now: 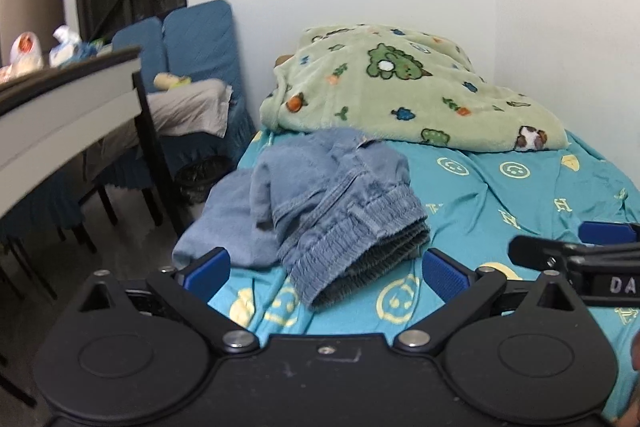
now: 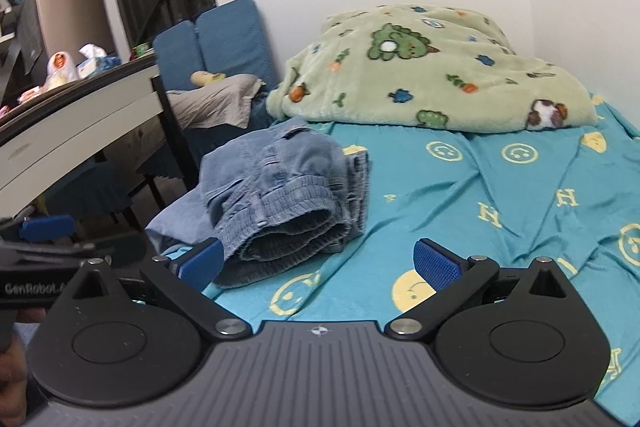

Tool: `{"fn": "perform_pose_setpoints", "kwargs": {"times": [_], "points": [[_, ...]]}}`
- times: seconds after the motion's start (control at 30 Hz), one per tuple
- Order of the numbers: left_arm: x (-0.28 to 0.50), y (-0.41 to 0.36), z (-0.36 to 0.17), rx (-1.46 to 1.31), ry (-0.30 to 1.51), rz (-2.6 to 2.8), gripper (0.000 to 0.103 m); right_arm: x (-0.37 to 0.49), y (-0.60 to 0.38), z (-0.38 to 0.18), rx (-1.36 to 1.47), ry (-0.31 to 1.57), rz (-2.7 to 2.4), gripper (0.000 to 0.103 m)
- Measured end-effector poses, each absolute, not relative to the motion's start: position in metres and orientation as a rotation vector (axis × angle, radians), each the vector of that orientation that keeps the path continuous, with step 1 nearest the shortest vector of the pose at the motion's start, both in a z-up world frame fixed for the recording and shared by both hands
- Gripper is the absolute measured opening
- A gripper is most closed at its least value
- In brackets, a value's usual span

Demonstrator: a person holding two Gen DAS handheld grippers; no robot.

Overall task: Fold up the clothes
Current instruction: 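Grasp a jeans cuff with the left tool while the right tool grasps the other cuff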

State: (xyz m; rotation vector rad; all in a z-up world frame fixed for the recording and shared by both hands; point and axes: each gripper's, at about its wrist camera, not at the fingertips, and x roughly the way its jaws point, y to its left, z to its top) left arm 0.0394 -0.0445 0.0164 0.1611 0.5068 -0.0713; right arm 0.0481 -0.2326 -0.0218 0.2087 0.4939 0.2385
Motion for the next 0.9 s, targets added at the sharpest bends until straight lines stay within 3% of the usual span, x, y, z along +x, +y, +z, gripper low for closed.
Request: {"fn": "perform_pose_setpoints", "kwargs": {"times": [0.63, 0.9], "points": [[0.131, -0.119, -0.051, 0.537, 0.566, -0.218, 0.098, 0.066, -0.263, -0.036, 0.274, 0.581, 0.159, 0.102], [0.180, -0.136, -0.087, 0.620, 0.600, -0.148, 0.082, 0.079, -0.282, -0.048, 0.351, 0.606, 0.143, 0.100]]}}
